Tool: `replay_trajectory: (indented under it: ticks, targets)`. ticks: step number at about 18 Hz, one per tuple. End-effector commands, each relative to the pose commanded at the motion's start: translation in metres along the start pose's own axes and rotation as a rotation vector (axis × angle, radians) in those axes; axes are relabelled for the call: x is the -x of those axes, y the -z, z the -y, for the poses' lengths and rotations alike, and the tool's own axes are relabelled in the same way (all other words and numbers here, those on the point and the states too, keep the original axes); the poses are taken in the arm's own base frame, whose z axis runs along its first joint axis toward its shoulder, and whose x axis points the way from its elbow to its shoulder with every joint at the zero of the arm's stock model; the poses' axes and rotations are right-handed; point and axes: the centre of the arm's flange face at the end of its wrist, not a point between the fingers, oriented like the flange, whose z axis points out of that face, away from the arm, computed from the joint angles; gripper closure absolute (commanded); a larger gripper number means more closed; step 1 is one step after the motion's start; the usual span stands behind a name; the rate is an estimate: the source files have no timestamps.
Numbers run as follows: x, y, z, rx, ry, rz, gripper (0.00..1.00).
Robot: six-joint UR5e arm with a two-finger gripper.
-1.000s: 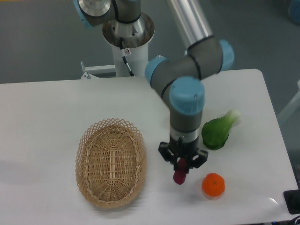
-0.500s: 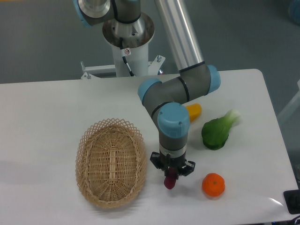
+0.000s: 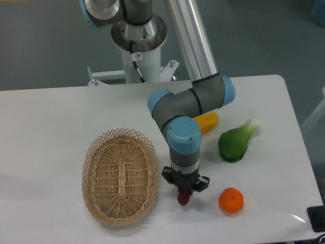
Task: Place the sweet potato on the table
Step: 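Lower the sweet potato onto the table and open the gripper, then raise the open gripper away from the sweet potato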
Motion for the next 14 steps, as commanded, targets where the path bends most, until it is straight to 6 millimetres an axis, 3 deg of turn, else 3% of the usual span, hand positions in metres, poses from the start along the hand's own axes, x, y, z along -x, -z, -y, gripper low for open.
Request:
replay_trajectory:
  ticks: [2,3,5,10,14]
  targets:
    - [0.001,0.003,0.001,-0.003,-0.001,0.003,0.07]
    - [0.001,0.005,0.001,-0.005,0.002,0.006,0.02]
    - [0.002,0.010,0.002,-0.009,0.006,0.010,0.00]
    - [0.013,0.049,0.008,-0.041,0.013,0.073,0.00]
    - [0.034,0.079,0.007,-0.019,0.013,0.178,0.00]
